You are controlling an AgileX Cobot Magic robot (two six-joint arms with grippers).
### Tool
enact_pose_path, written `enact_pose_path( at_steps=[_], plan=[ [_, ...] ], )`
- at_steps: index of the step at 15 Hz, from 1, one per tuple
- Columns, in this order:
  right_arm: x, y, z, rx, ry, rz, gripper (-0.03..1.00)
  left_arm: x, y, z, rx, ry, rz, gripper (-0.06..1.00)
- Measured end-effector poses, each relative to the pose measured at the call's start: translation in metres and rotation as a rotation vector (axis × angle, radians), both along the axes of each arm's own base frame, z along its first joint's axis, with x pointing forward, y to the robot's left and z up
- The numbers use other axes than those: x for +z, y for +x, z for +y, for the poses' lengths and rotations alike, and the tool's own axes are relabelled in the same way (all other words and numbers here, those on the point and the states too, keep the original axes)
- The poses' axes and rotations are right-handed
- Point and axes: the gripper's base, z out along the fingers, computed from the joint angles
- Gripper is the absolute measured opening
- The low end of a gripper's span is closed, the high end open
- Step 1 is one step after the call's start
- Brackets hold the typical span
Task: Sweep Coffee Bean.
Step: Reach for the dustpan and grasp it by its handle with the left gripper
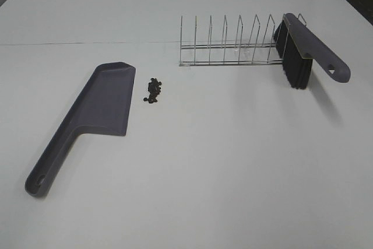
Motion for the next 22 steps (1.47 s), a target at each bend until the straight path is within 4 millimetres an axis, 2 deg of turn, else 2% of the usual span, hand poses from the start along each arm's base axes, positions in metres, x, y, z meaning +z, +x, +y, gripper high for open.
enact_pose_path(
  at_steps=[22],
  plan=[
    [0.0000, 0.0000, 0.0000, 0.000, 0.000, 0.000, 0.64, 0.0000, 0.0000, 0.0000, 0.000, 0.000, 0.000, 0.63]
  ],
)
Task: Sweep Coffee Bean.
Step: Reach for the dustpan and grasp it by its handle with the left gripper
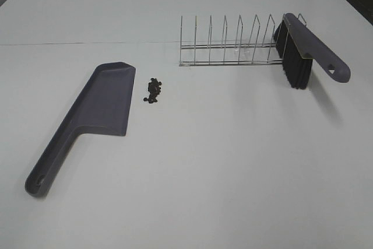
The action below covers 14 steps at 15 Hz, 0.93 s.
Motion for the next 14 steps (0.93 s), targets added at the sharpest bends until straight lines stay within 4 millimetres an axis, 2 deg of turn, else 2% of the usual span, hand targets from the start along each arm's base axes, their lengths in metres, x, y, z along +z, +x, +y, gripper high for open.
enact_pose_path(
  at_steps=[14],
  plan=[
    [0.0000, 0.0000, 0.0000, 0.000, 0.000, 0.000, 0.64, 0.0000, 0.0000, 0.0002, 0.001, 0.002, 0.000, 0.63]
  ],
)
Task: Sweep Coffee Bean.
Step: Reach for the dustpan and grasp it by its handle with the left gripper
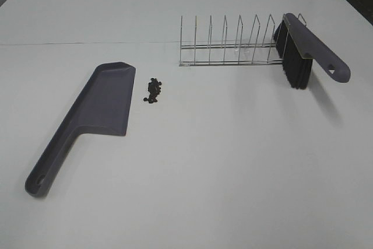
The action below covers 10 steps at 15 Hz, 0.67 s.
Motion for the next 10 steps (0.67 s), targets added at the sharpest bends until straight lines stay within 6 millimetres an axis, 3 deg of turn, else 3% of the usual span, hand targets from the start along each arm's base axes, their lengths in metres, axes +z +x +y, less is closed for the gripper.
enact_pose_path(
  at_steps=[7, 10],
  plan=[
    [0.000, 0.000, 0.000, 0.000, 0.000, 0.000, 0.64, 0.006, 0.002, 0.000, 0.011, -0.029, -0.028, 0.63],
    [0.000, 0.000, 0.000, 0.000, 0.000, 0.000, 0.64, 0.021, 0.026, -0.001, 0.033, -0.075, -0.065, 0.63]
  ],
)
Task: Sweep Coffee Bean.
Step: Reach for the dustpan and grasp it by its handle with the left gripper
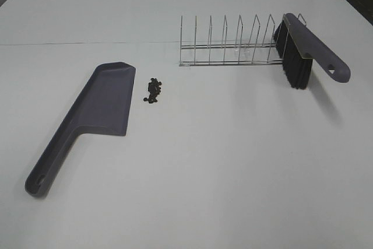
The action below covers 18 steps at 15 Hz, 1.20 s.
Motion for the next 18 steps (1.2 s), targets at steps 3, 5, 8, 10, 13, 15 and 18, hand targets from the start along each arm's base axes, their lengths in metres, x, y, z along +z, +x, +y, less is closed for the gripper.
enact_pose_path(
  at_steps=[3, 5, 8, 10, 13, 15, 18],
  plan=[
    [0.000, 0.000, 0.000, 0.000, 0.000, 0.000, 0.64, 0.004, 0.053, -0.002, 0.012, -0.016, 0.122, 0.63],
    [0.000, 0.000, 0.000, 0.000, 0.000, 0.000, 0.64, 0.003, 0.091, -0.005, 0.009, -0.033, 0.263, 0.63],
    [0.000, 0.000, 0.000, 0.000, 0.000, 0.000, 0.64, -0.007, 0.161, -0.011, -0.007, -0.066, 0.493, 0.63],
    [0.000, 0.000, 0.000, 0.000, 0.000, 0.000, 0.64, -0.016, 0.195, -0.014, -0.009, -0.082, 0.602, 0.63],
    [0.000, 0.000, 0.000, 0.000, 0.000, 0.000, 0.64, -0.034, 0.238, -0.020, -0.020, -0.089, 0.730, 0.63],
    [0.000, 0.000, 0.000, 0.000, 0.000, 0.000, 0.64, -0.053, 0.259, -0.032, -0.058, -0.070, 0.829, 0.63],
    [0.000, 0.000, 0.000, 0.000, 0.000, 0.000, 0.64, -0.075, 0.280, -0.054, -0.117, -0.032, 0.931, 0.63]
  ],
)
